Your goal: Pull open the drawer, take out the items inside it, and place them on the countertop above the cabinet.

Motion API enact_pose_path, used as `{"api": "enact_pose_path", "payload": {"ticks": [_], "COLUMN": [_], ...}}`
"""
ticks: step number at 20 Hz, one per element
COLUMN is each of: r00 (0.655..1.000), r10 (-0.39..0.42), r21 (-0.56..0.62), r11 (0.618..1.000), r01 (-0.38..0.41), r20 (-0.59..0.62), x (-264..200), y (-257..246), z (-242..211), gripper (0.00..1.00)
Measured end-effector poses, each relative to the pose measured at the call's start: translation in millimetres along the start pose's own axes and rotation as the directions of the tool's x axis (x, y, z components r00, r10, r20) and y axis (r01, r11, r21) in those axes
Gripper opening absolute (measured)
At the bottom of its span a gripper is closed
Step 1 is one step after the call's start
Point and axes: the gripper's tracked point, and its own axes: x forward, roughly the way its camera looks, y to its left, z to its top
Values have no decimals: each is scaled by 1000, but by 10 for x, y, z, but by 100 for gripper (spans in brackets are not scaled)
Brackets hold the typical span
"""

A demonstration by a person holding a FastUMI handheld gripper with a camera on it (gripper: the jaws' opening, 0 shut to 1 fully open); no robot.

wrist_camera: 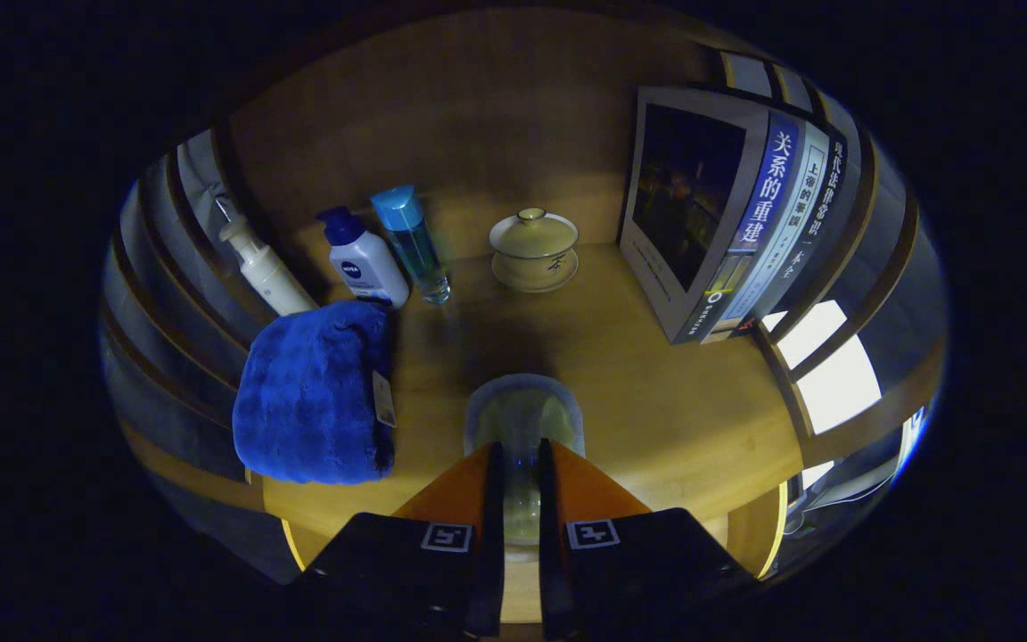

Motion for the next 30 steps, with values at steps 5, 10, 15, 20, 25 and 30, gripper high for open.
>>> {"api": "enact_pose_path", "payload": {"ticks": [5,10,15,20,25,30], "r00": [999,992,972,947,922,901], "r10": [11,4,5,-18,2,45], "r21": [-20,-15,-11,-26,-9,-23], "r11": [1000,1000,1000,999,1000,999], "r01": [-10,-2,-2,28,2,-39], "r20": [40,124,237,321,387,431], "x": [-19,-123,-348,-598,-939,-1264], "y": [15,-32,-83,-174,-141,-35], "z": [23,5,38,-171,-422,-716], "gripper": [43,81,99,99,99,99]}}
